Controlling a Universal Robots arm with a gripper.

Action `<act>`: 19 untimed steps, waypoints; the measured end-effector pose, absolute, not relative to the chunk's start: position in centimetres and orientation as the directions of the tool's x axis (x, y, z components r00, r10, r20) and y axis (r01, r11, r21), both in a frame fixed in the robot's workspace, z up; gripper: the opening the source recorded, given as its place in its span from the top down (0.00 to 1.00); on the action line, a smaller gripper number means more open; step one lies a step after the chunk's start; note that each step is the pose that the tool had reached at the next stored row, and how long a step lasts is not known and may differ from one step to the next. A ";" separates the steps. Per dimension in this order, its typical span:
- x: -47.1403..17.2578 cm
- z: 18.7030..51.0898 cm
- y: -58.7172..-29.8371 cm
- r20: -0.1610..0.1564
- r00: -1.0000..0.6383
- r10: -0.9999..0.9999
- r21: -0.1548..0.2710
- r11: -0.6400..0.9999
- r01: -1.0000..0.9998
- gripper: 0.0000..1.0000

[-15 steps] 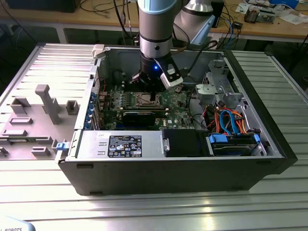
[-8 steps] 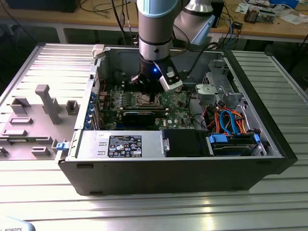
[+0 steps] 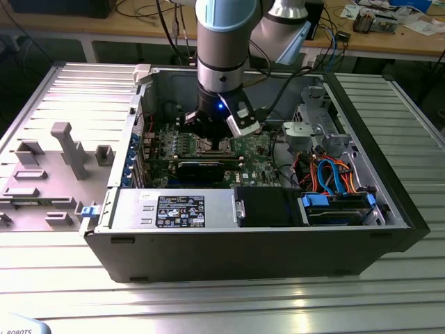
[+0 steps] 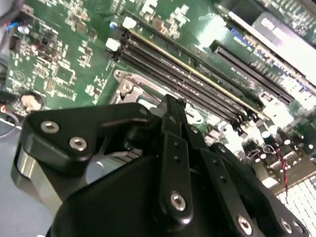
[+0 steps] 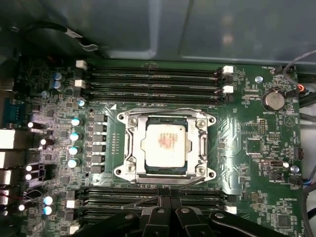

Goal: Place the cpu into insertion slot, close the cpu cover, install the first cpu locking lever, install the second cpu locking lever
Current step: 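Install the second cpu locking lever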

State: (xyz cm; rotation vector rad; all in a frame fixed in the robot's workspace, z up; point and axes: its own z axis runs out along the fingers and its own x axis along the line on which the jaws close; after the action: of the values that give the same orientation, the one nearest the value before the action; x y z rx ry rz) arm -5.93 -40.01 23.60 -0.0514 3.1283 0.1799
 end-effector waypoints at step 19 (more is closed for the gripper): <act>-7.6 22.8 -41.2 0.019 -0.992 -0.126 0.171 0.978 -0.121 0.89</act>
State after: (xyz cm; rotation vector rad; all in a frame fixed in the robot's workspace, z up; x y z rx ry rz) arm -7.59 -41.23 22.80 -0.1974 3.1536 0.2697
